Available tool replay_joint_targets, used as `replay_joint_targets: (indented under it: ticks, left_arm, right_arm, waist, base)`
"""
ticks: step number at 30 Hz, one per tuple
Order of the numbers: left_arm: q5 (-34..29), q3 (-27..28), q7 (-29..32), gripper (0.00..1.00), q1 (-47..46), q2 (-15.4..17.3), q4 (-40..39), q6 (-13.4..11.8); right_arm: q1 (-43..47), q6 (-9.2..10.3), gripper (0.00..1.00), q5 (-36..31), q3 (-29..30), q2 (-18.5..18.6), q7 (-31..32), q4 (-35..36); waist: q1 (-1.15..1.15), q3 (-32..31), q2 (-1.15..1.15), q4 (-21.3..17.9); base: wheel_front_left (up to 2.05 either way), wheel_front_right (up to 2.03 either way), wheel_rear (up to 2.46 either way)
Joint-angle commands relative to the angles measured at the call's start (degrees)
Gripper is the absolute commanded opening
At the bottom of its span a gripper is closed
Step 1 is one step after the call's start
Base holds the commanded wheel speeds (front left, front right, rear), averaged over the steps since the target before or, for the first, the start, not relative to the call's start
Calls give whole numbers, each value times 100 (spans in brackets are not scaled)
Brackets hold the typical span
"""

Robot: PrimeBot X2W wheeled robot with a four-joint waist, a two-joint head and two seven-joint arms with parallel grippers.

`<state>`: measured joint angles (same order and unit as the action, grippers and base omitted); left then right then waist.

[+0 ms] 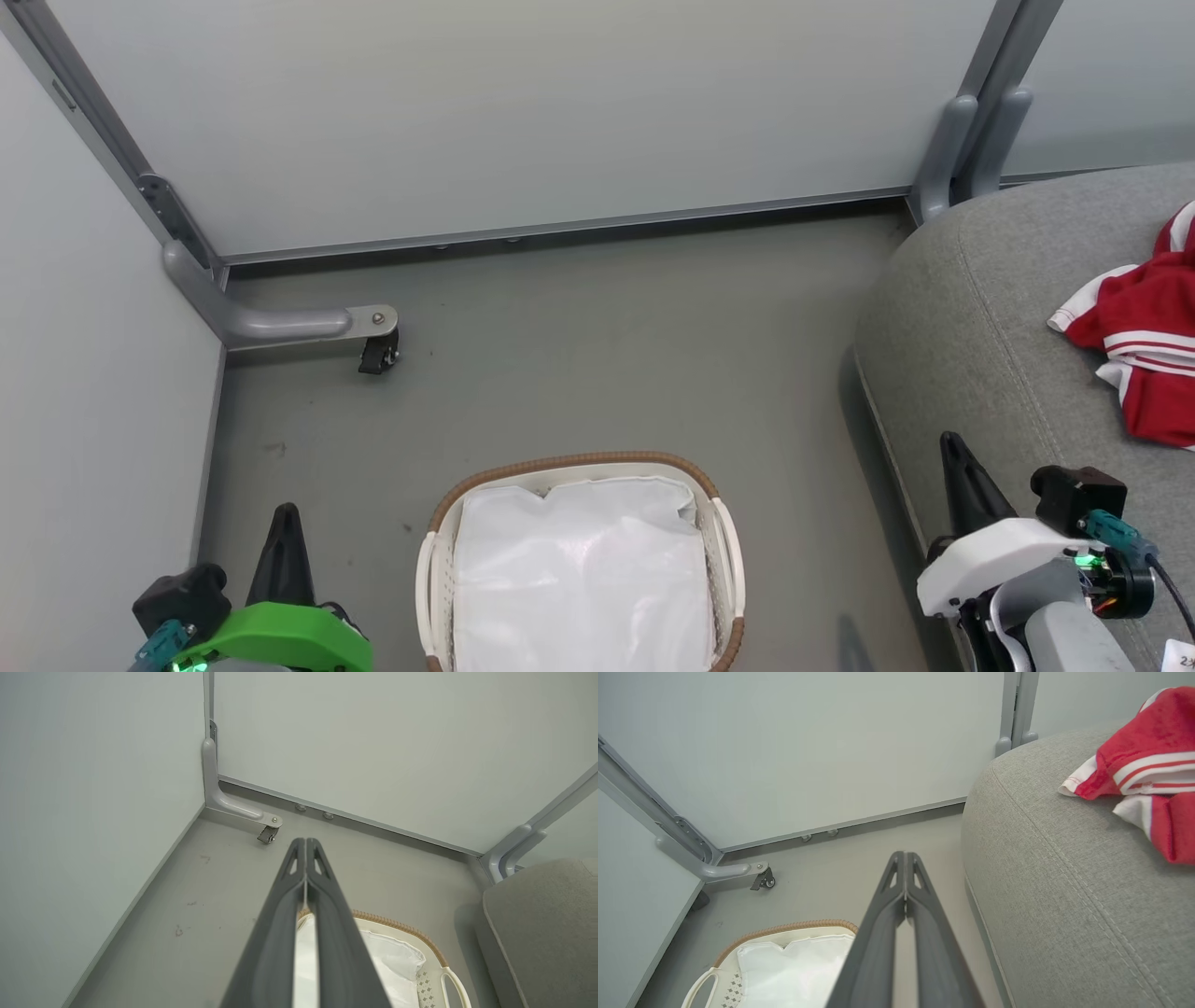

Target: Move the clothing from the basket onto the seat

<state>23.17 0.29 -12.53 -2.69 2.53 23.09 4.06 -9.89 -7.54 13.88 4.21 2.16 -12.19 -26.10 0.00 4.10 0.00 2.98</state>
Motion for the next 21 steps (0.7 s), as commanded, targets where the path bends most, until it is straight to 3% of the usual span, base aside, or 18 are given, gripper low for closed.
replay_joint_targets:
  ticks: [1,21]
  left_arm:
    - [265,51,55,0,-77,14,-121,30]
    - [2021,192,531,0,-155,22,-354,114]
  right_arm:
    - [-40,1,0,298,17,34,49,149]
    - [94,2,0,2297,45,49,501,470]
  waist:
    - [0,-5,0,-4]
    - [0,-72,0,-55]
  base:
    - [0,0,0]
    - [0,0,0]
